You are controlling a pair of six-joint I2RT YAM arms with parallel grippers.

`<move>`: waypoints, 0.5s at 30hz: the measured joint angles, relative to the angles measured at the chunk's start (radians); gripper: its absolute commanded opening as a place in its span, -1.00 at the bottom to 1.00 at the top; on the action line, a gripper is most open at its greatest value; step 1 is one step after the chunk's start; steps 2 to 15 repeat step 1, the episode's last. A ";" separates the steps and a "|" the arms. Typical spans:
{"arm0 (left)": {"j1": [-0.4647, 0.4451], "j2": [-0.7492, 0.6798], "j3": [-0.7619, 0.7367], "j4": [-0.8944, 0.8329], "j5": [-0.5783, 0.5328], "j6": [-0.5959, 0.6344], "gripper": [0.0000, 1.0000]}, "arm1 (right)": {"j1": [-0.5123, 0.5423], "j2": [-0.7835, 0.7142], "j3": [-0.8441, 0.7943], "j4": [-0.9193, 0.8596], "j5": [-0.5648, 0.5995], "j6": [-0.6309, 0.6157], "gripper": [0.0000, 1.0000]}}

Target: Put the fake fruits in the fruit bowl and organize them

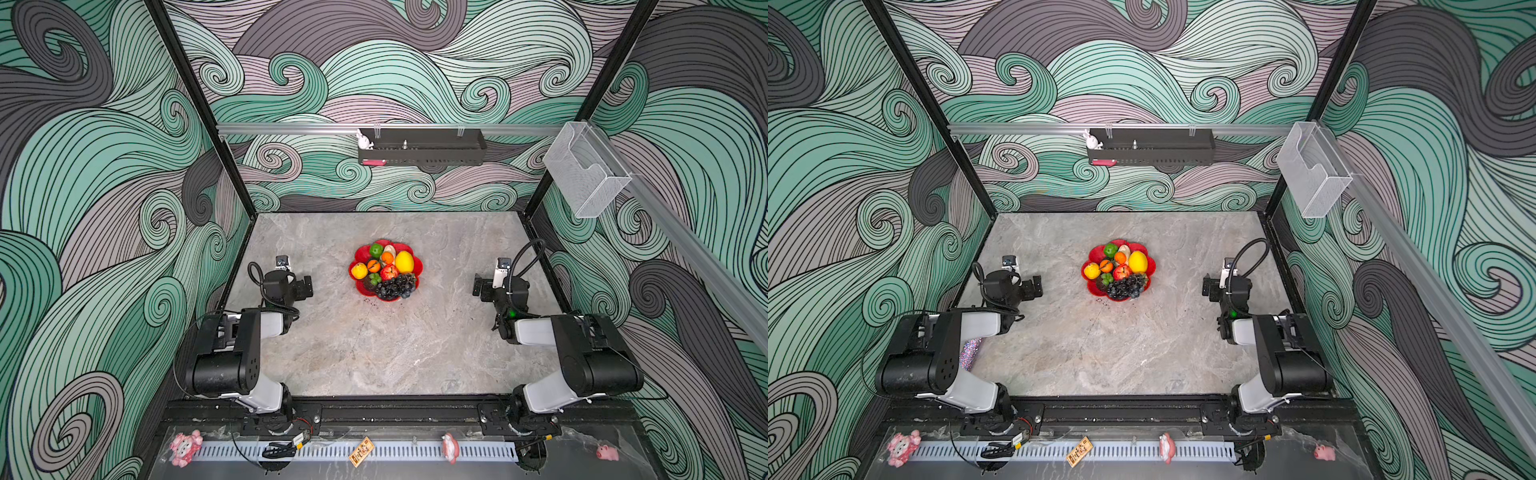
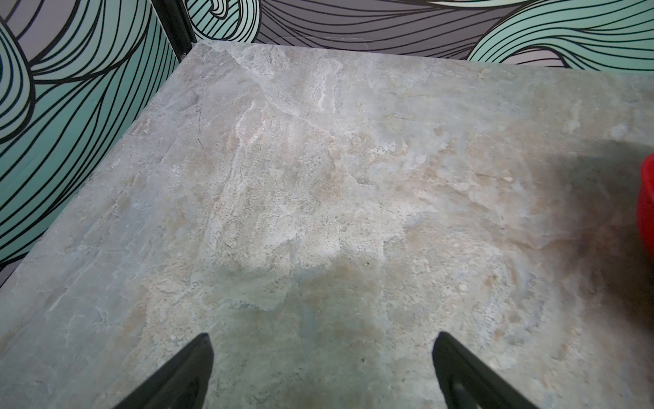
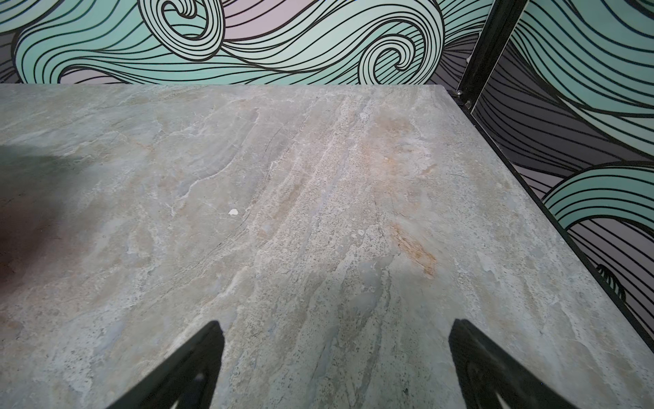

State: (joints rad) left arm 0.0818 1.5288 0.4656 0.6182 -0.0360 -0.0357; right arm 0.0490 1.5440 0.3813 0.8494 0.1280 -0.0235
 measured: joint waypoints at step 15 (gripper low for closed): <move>0.000 0.000 0.000 0.001 0.000 0.000 0.97 | -0.001 0.000 0.000 0.000 -0.001 0.000 0.99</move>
